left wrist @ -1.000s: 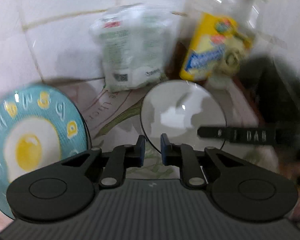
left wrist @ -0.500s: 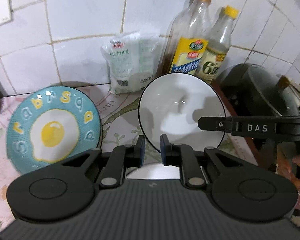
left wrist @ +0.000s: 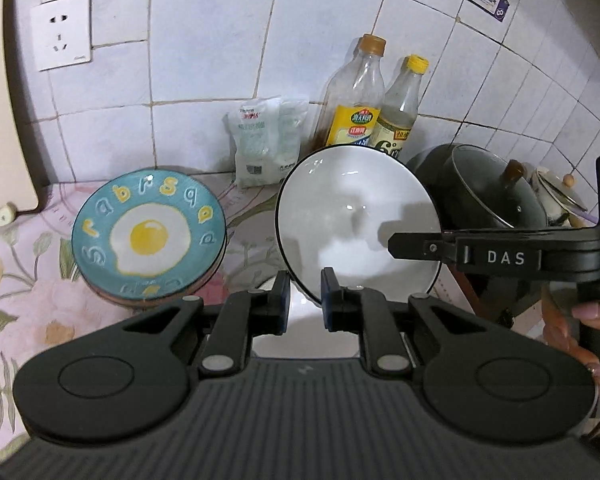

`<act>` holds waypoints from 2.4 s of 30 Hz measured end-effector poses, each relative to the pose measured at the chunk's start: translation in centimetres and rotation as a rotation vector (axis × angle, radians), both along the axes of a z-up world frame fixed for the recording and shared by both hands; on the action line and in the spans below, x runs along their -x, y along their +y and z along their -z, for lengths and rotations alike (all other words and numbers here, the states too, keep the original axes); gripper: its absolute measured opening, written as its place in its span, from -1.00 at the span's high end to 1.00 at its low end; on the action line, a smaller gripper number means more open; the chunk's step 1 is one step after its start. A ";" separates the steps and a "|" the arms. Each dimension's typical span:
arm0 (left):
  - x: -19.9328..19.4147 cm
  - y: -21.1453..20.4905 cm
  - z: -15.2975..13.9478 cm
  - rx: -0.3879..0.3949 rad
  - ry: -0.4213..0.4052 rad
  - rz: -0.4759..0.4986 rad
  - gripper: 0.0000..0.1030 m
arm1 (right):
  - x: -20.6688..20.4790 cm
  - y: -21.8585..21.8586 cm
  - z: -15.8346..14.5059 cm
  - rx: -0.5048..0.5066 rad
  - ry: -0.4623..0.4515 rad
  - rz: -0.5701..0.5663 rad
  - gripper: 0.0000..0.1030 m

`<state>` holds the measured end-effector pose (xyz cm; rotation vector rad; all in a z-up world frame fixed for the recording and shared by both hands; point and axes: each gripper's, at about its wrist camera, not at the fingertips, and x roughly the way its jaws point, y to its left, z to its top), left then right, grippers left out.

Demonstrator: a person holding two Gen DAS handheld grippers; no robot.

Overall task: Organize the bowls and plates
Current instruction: 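Grasp the small white bowl's rim with both grippers and lift it, then lower the small white bowl into the nested white bowls, open both grippers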

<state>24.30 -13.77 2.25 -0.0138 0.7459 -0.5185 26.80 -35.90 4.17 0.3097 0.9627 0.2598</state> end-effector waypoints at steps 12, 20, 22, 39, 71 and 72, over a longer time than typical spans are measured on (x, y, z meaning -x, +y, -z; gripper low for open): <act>2.0 1.7 2.6 0.027 0.036 -0.007 0.73 | 2.5 1.6 1.3 0.033 0.012 -0.019 0.57; 0.6 2.1 5.3 0.032 0.103 -0.019 0.73 | 1.9 2.3 3.6 0.048 0.057 -0.034 0.57; 0.1 2.1 5.9 0.032 0.123 -0.021 0.73 | 1.6 2.5 4.2 0.059 0.068 -0.040 0.57; -3.3 2.3 8.9 0.080 0.249 -0.041 0.73 | 0.2 4.5 6.4 0.227 0.030 -0.102 0.57; -1.6 4.4 8.4 0.149 0.140 -0.060 0.57 | 2.8 4.3 5.8 0.283 -0.110 -0.137 0.47; -1.2 4.6 8.3 0.158 0.123 -0.059 0.56 | 3.2 3.8 5.6 0.254 -0.129 -0.136 0.47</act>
